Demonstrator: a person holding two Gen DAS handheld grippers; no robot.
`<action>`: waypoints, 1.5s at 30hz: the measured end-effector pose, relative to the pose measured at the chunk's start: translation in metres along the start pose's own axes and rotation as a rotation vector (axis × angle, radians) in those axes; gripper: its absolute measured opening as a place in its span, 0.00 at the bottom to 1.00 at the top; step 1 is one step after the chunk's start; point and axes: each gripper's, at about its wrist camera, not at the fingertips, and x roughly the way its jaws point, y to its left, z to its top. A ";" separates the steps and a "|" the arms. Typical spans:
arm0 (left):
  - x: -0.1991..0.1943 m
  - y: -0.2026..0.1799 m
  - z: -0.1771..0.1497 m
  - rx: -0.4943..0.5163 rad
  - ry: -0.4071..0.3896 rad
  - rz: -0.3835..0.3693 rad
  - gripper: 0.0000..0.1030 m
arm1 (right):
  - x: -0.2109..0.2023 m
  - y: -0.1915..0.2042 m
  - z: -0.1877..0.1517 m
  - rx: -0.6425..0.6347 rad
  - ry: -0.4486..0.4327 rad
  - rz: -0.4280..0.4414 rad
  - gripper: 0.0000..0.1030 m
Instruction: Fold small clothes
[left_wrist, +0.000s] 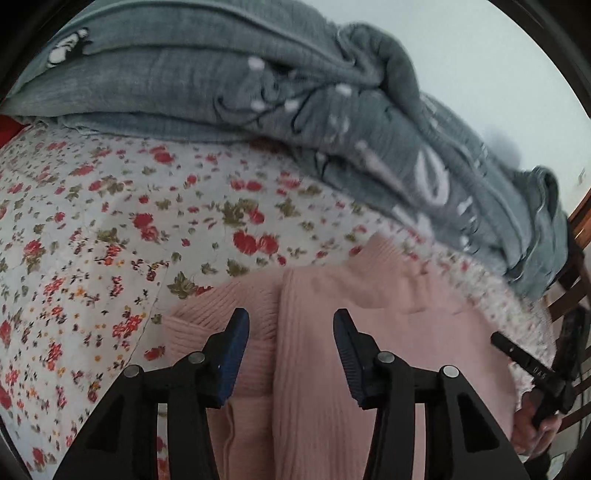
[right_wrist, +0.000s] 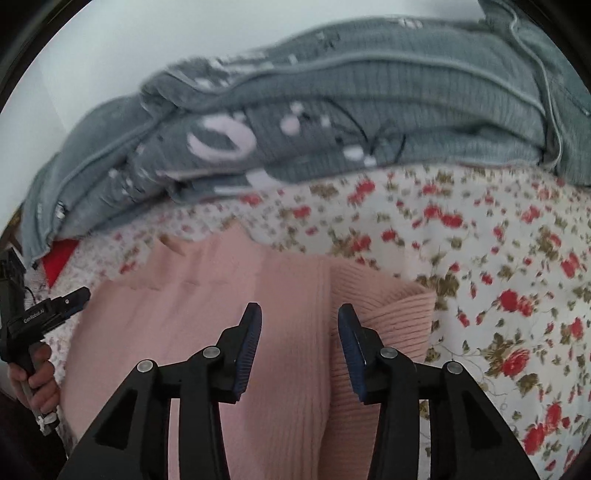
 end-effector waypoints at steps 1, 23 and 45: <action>0.005 0.001 0.000 0.001 0.006 0.008 0.39 | 0.005 -0.001 -0.001 0.002 0.008 -0.004 0.41; 0.014 0.018 0.009 -0.020 -0.038 0.016 0.11 | 0.017 -0.017 -0.003 0.032 -0.013 -0.047 0.07; 0.041 -0.041 -0.012 0.229 -0.054 0.144 0.33 | 0.040 0.020 0.007 -0.082 -0.009 -0.081 0.32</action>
